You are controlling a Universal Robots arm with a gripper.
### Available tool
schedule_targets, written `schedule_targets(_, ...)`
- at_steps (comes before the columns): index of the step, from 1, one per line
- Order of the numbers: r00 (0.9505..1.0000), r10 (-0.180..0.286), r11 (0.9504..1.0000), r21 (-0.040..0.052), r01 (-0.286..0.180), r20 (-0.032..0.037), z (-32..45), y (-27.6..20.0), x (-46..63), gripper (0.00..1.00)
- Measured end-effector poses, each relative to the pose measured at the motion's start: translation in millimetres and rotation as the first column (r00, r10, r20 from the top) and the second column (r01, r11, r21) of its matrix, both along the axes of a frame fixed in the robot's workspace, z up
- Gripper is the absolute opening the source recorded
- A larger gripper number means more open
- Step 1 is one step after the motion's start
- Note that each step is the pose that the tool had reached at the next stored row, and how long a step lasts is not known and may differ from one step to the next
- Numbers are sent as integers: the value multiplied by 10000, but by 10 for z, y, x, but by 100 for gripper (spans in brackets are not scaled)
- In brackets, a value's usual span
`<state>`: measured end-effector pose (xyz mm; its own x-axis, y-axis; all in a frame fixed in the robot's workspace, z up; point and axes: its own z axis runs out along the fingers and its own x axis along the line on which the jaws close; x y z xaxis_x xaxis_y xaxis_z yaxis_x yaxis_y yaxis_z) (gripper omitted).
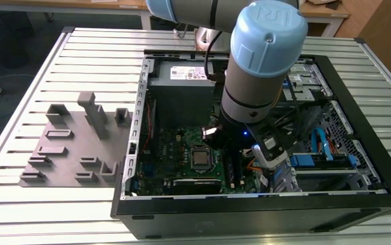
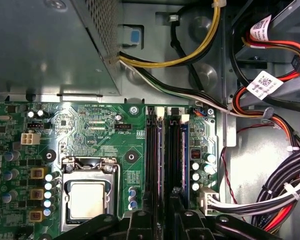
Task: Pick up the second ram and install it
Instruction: 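Insert the second ram into the second slot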
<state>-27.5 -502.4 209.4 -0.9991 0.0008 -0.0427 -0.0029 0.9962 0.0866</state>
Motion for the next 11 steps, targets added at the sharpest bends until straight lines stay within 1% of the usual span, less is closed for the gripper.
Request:
schedule_targets(1, 10000, 0, 10000, -8, 0, -1, 6, 0, 0, 25)
schedule_targets(2, 10000, 1, 10000, -13, -1, 0, 30, 2, 1, 25)
schedule_targets(7, 10000, 0, 10000, -21, 0, 1, 253, 16, 0, 25)
schedule_targets(11, 10000, 0, 10000, -47, 0, 1, 437, 59, 0, 23)
